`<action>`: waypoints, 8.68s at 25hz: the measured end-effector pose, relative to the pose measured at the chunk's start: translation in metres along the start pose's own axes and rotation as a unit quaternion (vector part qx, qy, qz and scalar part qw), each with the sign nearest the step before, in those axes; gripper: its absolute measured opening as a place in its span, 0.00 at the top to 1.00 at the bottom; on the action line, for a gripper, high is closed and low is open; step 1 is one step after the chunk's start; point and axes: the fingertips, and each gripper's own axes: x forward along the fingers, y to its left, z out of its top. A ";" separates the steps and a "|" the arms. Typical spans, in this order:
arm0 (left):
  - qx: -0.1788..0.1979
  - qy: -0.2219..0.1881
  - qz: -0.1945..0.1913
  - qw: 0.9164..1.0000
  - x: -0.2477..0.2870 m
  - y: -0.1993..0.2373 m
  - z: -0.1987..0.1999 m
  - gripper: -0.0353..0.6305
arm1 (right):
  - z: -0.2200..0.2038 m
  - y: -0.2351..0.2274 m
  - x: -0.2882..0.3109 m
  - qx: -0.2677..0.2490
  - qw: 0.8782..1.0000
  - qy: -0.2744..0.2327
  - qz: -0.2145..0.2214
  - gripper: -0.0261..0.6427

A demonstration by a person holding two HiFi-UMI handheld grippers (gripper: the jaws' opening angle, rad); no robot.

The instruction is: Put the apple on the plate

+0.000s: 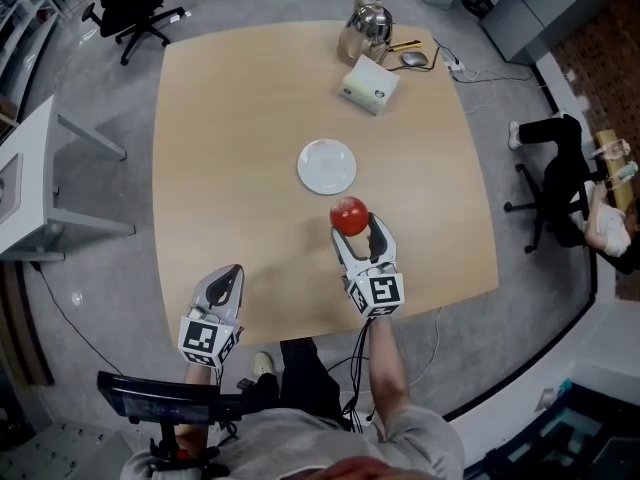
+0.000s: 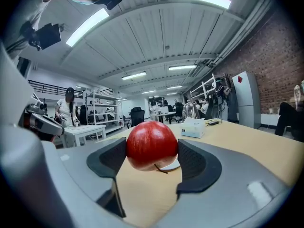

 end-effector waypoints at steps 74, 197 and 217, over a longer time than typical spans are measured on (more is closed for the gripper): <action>-0.028 0.004 0.019 0.999 0.067 0.025 0.006 0.92 | -0.043 -0.055 0.120 0.012 0.998 0.064 0.000 0.44; 0.051 -0.150 0.030 0.987 -0.265 -0.032 0.060 0.92 | 0.085 0.168 -0.271 0.003 0.994 -0.071 -0.081 0.95; 0.054 -0.139 0.036 0.988 -0.280 -0.029 0.049 0.92 | 0.069 0.178 -0.296 0.004 0.995 -0.051 -0.088 0.95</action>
